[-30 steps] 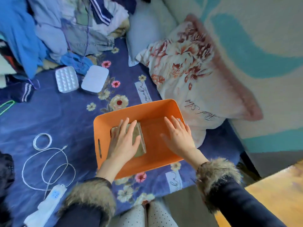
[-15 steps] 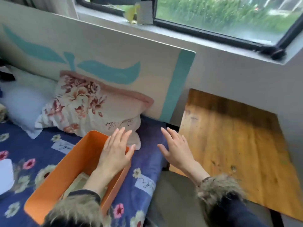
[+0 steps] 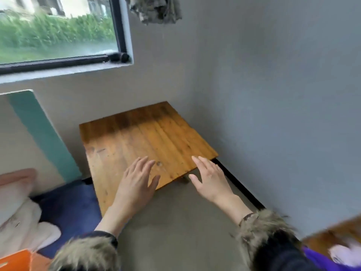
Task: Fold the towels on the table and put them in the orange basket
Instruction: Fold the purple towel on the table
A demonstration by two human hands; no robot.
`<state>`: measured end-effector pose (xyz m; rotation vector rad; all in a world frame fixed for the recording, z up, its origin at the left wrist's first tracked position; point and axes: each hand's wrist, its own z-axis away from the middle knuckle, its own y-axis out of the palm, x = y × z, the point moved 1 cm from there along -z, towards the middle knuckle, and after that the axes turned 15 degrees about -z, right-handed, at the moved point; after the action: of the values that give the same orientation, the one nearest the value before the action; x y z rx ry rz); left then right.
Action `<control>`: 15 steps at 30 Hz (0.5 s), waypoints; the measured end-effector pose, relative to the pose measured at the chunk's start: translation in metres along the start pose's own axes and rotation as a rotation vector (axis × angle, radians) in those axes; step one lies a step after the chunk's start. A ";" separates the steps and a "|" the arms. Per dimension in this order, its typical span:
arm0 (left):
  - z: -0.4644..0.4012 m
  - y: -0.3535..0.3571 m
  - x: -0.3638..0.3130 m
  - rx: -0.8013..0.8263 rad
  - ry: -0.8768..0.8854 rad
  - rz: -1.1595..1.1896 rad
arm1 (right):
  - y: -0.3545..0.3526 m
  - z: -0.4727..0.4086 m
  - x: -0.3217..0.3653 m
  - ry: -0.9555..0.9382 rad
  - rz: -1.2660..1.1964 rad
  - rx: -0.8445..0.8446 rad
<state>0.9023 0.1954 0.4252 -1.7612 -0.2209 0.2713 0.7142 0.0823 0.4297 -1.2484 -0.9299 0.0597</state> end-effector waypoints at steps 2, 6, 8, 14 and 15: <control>-0.007 0.002 -0.056 -0.009 0.094 0.004 | -0.030 0.032 -0.040 0.068 -0.006 -0.072; -0.005 0.011 -0.172 -0.009 0.257 0.038 | -0.083 0.114 -0.113 0.192 -0.018 -0.203; 0.004 0.018 -0.233 0.005 0.349 0.058 | -0.107 0.163 -0.151 0.264 -0.005 -0.253; 0.042 0.037 -0.403 0.058 0.595 0.177 | -0.166 0.307 -0.255 0.511 0.025 -0.406; 0.048 0.041 -0.427 0.071 0.631 0.193 | -0.172 0.326 -0.268 0.554 0.008 -0.439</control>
<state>0.4809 0.1056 0.4018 -1.7119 0.4091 -0.1454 0.2610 0.1365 0.4244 -1.5616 -0.4619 -0.4859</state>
